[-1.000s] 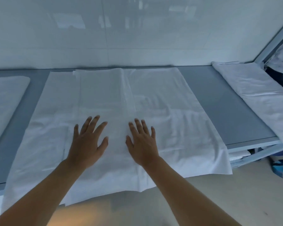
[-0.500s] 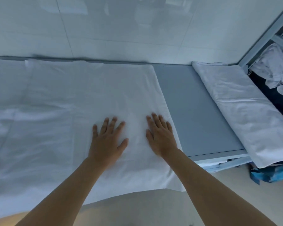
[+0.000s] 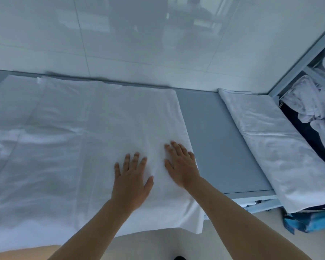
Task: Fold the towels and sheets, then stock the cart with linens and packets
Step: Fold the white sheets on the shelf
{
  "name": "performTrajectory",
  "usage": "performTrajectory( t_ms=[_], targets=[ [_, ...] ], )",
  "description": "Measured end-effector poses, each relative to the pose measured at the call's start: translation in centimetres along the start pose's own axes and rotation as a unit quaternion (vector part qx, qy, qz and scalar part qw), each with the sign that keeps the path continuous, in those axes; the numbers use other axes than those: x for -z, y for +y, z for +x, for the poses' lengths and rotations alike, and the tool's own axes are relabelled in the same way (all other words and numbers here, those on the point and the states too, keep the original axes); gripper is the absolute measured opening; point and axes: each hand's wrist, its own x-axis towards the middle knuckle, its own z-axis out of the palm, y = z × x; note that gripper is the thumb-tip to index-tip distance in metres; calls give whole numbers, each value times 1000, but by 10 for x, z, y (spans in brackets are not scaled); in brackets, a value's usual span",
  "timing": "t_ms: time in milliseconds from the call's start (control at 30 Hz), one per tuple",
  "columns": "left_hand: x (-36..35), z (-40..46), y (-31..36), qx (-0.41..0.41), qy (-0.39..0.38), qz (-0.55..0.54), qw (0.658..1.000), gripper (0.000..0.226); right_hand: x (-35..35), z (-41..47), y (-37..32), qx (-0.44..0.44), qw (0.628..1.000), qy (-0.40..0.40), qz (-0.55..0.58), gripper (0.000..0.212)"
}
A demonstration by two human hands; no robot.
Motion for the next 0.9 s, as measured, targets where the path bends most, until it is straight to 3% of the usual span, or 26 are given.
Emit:
performTrajectory(
  t_ms=[433,667,900],
  targets=[
    [-33,21,175,103,-2,-73,992,87,31,122,110,28,997,-73,13,67],
    [-44,35,217,182,-9,-45,982,75,31,176,103,69,996,-48,-28,64],
    [-31,41,236,238,-47,30,970,59,32,201,68,-28,992,-16,119,66]
  ],
)
